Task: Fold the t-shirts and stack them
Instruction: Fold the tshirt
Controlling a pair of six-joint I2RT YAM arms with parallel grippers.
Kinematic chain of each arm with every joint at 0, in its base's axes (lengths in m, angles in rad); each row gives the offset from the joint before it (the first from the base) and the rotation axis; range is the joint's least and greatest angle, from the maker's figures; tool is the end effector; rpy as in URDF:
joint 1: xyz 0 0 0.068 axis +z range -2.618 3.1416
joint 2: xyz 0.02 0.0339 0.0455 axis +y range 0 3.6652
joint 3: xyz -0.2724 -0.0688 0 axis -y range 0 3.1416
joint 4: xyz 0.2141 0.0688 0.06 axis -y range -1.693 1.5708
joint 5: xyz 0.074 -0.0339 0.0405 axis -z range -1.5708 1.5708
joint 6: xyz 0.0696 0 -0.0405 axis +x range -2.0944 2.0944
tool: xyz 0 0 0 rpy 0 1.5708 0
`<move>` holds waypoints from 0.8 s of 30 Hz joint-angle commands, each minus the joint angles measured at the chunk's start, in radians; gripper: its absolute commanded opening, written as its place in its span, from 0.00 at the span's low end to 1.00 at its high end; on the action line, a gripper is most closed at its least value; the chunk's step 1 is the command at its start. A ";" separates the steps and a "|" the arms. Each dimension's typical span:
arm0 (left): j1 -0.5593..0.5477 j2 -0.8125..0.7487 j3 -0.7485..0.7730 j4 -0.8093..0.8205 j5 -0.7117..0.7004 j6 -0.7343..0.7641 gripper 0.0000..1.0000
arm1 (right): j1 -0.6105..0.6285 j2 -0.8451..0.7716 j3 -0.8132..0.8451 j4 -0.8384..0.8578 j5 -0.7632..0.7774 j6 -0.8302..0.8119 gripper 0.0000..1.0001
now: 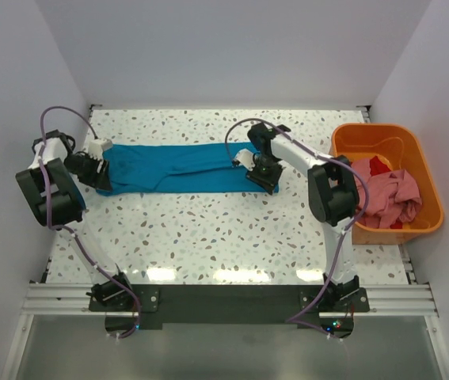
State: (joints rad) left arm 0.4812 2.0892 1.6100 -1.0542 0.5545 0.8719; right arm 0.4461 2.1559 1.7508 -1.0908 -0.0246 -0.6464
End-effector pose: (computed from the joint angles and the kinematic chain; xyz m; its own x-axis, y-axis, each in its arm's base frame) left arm 0.3517 0.1423 0.1716 -0.8578 0.2863 -0.4268 0.4362 0.8448 -0.3099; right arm 0.3616 0.1748 0.1682 -0.4573 -0.8862 -0.0745 -0.8875 0.4601 -0.0255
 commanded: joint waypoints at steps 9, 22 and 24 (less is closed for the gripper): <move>0.017 0.037 -0.002 0.056 -0.036 -0.056 0.22 | 0.023 0.007 -0.138 0.170 0.116 -0.064 0.07; 0.022 0.051 -0.123 0.056 -0.156 -0.091 0.00 | 0.023 -0.047 -0.250 0.183 0.184 -0.140 0.00; 0.022 0.005 -0.181 0.059 -0.154 -0.080 0.00 | 0.023 -0.082 -0.269 0.174 0.183 -0.148 0.00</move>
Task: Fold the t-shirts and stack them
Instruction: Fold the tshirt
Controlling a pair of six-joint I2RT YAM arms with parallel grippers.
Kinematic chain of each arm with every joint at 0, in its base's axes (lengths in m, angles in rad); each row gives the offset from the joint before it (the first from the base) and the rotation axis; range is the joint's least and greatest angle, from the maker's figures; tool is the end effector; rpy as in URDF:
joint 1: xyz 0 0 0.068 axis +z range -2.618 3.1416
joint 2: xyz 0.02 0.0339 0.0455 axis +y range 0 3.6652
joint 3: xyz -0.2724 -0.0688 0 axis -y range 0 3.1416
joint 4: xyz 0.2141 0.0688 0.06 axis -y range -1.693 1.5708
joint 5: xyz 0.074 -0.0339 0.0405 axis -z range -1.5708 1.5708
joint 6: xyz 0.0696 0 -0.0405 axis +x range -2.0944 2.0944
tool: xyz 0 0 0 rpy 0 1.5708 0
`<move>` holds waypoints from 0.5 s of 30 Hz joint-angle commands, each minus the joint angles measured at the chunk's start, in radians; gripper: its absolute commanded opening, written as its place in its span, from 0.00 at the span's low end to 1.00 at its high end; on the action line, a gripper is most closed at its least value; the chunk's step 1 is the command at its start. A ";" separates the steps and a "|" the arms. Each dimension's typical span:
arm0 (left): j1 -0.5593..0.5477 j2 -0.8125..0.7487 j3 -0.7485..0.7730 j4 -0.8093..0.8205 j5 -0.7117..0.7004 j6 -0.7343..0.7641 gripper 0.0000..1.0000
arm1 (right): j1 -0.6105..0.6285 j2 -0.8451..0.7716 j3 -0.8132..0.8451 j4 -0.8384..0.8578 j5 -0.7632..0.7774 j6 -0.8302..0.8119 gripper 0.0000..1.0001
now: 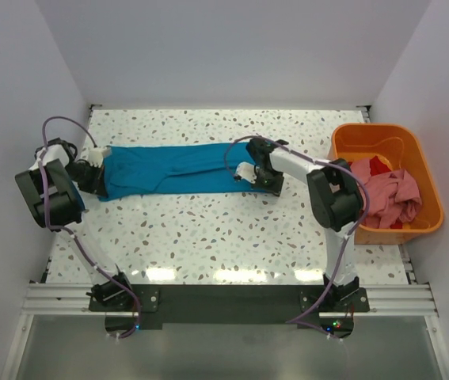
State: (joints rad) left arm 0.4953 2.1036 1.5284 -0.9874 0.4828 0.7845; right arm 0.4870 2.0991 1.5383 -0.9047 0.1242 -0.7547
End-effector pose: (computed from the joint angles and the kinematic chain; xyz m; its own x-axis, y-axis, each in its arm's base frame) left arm 0.3424 0.1483 0.1464 -0.9177 0.2154 -0.3338 0.3260 0.8886 -0.3228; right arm 0.3448 0.1728 0.1434 -0.3300 -0.9440 0.0078 -0.9320 0.3244 -0.1617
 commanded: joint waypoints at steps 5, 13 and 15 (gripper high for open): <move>0.008 -0.109 -0.212 -0.027 -0.066 0.033 0.00 | -0.019 -0.102 -0.110 -0.060 0.014 -0.054 0.00; 0.011 -0.128 -0.218 0.015 -0.064 -0.008 0.07 | -0.018 -0.106 0.004 -0.082 -0.038 0.057 0.26; 0.012 -0.103 -0.177 0.015 -0.061 -0.021 0.09 | -0.019 -0.097 0.040 -0.057 -0.064 0.063 0.32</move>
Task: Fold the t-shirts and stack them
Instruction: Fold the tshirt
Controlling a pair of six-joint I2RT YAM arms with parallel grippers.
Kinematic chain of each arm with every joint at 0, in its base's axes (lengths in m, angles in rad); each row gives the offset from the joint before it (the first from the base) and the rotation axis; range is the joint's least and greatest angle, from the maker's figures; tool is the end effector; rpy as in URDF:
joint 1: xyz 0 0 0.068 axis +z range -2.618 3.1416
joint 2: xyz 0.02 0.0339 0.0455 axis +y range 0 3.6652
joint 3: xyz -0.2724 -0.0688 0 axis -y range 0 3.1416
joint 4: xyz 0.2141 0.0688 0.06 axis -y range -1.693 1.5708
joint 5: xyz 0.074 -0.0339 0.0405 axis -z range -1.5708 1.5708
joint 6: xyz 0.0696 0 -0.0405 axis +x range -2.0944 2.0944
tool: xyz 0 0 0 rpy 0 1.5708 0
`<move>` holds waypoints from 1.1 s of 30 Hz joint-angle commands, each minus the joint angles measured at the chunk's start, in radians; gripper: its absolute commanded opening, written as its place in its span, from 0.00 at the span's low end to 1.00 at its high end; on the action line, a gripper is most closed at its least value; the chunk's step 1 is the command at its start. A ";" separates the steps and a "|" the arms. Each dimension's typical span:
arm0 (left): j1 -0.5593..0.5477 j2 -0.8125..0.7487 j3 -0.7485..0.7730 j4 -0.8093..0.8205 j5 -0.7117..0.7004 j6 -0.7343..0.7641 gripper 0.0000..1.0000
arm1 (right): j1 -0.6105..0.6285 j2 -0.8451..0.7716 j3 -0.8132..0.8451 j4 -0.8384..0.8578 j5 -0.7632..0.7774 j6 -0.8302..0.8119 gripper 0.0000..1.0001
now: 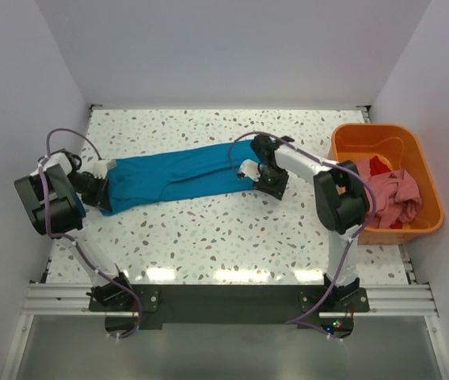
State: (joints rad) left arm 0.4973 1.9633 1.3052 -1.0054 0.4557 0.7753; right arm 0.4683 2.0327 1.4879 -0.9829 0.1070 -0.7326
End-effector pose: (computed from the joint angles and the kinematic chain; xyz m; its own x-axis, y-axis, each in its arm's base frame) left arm 0.2938 0.1246 0.1458 -0.9499 0.1995 -0.2406 0.2810 0.8822 -0.3778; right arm 0.3262 0.1567 0.1546 -0.3654 -0.9300 0.0393 -0.9268 0.3595 -0.1081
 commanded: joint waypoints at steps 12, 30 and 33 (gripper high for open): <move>0.018 0.105 0.164 0.017 -0.043 -0.036 0.17 | 0.001 0.142 0.247 0.026 -0.095 -0.077 0.40; 0.018 0.071 0.085 -0.013 -0.085 0.039 0.14 | -0.013 -0.083 -0.138 -0.017 -0.076 -0.172 0.00; 0.020 0.040 0.029 -0.051 -0.043 0.047 0.14 | -0.019 -0.147 -0.195 -0.030 -0.061 -0.182 0.00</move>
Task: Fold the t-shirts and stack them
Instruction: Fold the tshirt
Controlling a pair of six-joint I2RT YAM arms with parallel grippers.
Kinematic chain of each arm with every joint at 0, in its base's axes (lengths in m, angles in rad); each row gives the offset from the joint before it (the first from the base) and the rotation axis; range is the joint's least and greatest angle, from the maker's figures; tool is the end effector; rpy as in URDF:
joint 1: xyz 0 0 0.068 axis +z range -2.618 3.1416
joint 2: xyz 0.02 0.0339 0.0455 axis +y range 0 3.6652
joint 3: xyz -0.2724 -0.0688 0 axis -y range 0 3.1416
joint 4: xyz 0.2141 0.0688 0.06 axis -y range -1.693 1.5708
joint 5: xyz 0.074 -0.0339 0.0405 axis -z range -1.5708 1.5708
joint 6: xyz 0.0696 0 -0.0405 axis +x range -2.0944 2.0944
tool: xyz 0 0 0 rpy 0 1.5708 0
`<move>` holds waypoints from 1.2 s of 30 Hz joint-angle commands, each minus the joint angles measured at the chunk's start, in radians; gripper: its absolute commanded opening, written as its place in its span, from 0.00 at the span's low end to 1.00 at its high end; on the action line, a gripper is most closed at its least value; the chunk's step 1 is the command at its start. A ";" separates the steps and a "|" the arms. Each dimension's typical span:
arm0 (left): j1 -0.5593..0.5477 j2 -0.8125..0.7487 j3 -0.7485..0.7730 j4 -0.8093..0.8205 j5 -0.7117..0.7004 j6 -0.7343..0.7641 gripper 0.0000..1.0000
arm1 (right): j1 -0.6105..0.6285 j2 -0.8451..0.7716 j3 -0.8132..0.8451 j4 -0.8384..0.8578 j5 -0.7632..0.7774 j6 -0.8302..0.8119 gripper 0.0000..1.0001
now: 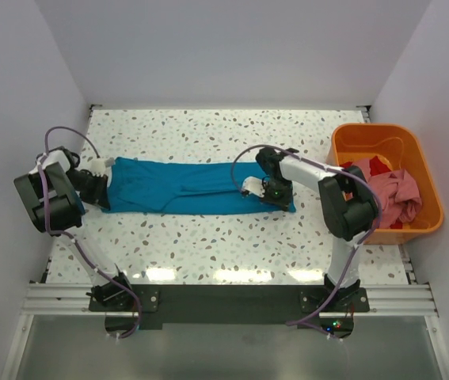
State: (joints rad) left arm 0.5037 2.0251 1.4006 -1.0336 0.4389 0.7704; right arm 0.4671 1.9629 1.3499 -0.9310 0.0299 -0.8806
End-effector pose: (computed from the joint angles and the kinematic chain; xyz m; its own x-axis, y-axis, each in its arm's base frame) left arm 0.3089 0.1365 0.1453 -0.9530 0.1946 -0.2322 0.2708 0.8910 -0.3645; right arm 0.3024 0.1502 0.1476 -0.2218 -0.9751 0.0060 -0.9744 0.2214 -0.0397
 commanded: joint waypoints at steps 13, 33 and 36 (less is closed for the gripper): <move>0.013 -0.141 0.080 -0.100 0.239 -0.010 0.41 | 0.001 -0.049 0.389 -0.232 -0.307 0.379 0.49; -0.068 -0.161 -0.110 0.127 0.231 -0.215 0.40 | 0.390 0.270 0.587 0.425 -0.550 1.196 0.39; -0.068 -0.166 -0.112 0.136 0.230 -0.236 0.40 | 0.429 0.304 0.620 0.472 -0.535 1.287 0.39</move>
State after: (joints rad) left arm 0.4370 1.8877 1.2900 -0.9539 0.6571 0.5858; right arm 0.8509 2.2482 1.9091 -0.6044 -0.5175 0.2592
